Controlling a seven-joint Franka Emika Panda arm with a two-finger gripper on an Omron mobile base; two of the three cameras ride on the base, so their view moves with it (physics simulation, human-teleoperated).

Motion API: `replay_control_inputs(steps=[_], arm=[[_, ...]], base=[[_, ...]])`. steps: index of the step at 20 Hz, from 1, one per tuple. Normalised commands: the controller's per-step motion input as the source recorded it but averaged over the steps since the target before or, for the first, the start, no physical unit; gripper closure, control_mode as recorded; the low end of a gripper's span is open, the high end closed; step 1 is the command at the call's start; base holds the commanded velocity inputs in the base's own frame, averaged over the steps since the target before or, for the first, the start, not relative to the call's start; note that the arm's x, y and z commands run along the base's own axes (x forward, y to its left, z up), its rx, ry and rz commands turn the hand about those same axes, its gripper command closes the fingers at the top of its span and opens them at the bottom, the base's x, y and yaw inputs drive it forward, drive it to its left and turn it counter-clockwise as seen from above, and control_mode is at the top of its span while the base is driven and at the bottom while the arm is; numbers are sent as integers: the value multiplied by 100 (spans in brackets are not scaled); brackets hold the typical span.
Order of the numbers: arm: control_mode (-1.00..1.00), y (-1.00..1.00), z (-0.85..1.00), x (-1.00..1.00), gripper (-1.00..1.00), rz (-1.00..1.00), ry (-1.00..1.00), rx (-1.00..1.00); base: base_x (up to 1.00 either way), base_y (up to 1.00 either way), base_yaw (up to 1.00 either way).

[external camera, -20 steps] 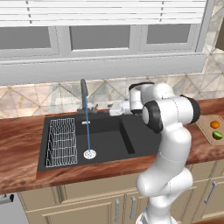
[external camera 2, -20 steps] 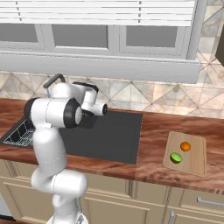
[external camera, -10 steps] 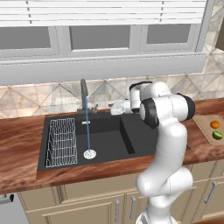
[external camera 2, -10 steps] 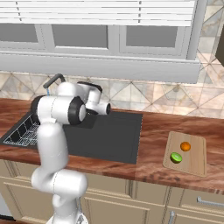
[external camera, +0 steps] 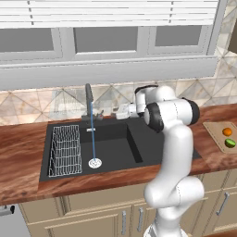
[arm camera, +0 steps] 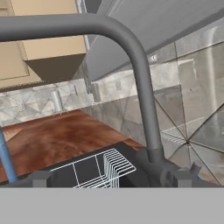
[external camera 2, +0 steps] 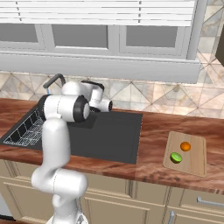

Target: Pick the kiwi, tangerine from the sink and place them on the cutting board to airdry. Then turn off the sink faucet.

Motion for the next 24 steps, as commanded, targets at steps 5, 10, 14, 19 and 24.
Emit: replay_control_inputs(steps=[5,10,14,19,24], arm=[[-100,0,-7,22,-100,2,0,0],[-100,2,-10,10,-100,3,0,0],[-100,8,-14,4,-100,3,0,0],[-100,17,-13,6,-100,3,0,0],[-100,16,-9,11,-100,2,0,0]], base=[[0,0,0],[0,0,0],[0,0,0],[0,0,0],[0,0,0]])
